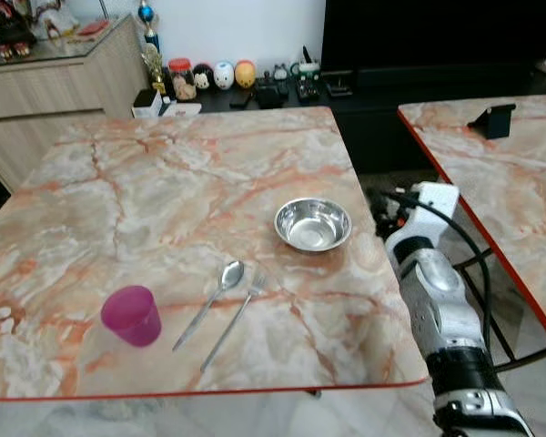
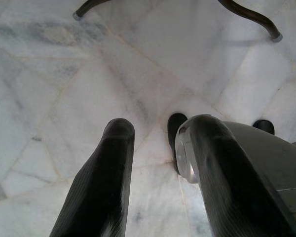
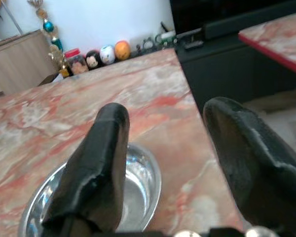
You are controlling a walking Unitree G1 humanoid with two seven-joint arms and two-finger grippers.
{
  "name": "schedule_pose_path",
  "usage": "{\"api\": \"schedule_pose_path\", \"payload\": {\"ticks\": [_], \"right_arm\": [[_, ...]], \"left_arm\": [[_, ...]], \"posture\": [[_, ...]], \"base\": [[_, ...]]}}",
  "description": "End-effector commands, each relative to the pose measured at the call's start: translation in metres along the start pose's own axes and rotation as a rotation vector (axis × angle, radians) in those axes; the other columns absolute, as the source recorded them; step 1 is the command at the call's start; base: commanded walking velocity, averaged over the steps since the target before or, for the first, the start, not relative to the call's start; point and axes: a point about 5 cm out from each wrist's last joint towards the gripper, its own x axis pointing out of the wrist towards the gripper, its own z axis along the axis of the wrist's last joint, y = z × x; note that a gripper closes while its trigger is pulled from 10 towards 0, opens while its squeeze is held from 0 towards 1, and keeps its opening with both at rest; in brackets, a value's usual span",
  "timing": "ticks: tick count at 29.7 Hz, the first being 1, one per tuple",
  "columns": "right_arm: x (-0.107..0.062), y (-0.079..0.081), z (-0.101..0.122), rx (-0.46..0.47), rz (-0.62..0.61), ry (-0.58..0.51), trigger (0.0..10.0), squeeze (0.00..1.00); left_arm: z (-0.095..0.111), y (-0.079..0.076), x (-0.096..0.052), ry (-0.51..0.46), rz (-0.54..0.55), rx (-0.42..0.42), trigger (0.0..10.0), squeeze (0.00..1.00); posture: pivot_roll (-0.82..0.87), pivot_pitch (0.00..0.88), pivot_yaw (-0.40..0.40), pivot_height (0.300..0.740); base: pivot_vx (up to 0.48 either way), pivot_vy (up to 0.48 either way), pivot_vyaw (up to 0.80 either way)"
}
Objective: Setting the table
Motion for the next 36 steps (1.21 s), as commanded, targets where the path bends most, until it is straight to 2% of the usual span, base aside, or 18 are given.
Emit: {"api": "schedule_pose_path", "payload": {"ticks": [1, 7, 8, 9, 19, 22, 23, 31, 36], "right_arm": [[0.004, 0.005, 0.002, 0.015, 0.019, 0.01, 10.0, 1.0], [0.008, 0.011, 0.01, -0.032, 0.043, -0.032, 10.0, 1.0], [0.007, 0.012, 0.011, -0.041, 0.043, -0.037, 10.0, 0.12], [0.007, 0.012, 0.011, -0.04, 0.044, -0.042, 10.0, 0.0], [0.003, 0.005, 0.009, -0.042, 0.022, -0.054, 10.0, 0.0], [0.003, 0.005, 0.009, -0.044, 0.022, -0.055, 10.0, 0.0], [0.003, 0.004, 0.009, -0.045, 0.021, -0.058, 10.0, 0.0], [0.002, 0.003, 0.01, -0.054, 0.022, -0.061, 10.0, 0.0], [0.002, 0.004, 0.008, -0.054, 0.024, -0.06, 10.0, 0.0]], "left_arm": [[-0.002, 0.003, -0.001, 0.008, 0.012, -0.005, 10.0, 0.0], [-0.002, 0.003, -0.001, 0.008, 0.013, -0.011, 10.0, 0.0], [-0.003, 0.003, -0.001, 0.01, 0.013, -0.014, 10.0, 0.0], [-0.003, 0.003, -0.001, 0.012, 0.014, -0.016, 10.0, 0.0], [-0.014, 0.017, -0.007, 0.046, 0.06, -0.049, 10.0, 0.0], [-0.014, 0.018, -0.007, 0.046, 0.065, -0.055, 10.0, 0.0], [-0.011, 0.025, -0.007, 0.041, 0.073, -0.06, 10.0, 0.0], [-0.005, 0.036, -0.008, 0.01, 0.1, -0.1, 10.0, 0.0], [-0.011, 0.044, -0.011, 0.032, 0.129, -0.092, 10.0, 0.0]], "posture": [[-0.13, 0.0, 0.056, 0.74], [-0.13, 0.0, 0.056, 0.74], [-0.13, 0.0, 0.055, 0.74], [-0.13, 0.0, 0.055, 0.74], [-0.12, 0.0, 0.055, 0.74], [-0.12, 0.0, 0.05, 0.74], [-0.12, 0.0, 0.048, 0.74], [-0.12, 0.0, 0.044, 0.74], [-0.11, 0.0, 0.043, 0.74]], "base": [[0.0, 0.0, 0.0], [0.0, 0.0, 0.0], [0.0, 0.0, 0.0], [0.0, 0.0, 0.0], [0.0, 0.0, 0.0], [0.0, 0.0, 0.0], [0.0, 0.0, 0.0], [0.0, 0.0, 0.0], [0.0, 0.0, 0.0]]}}
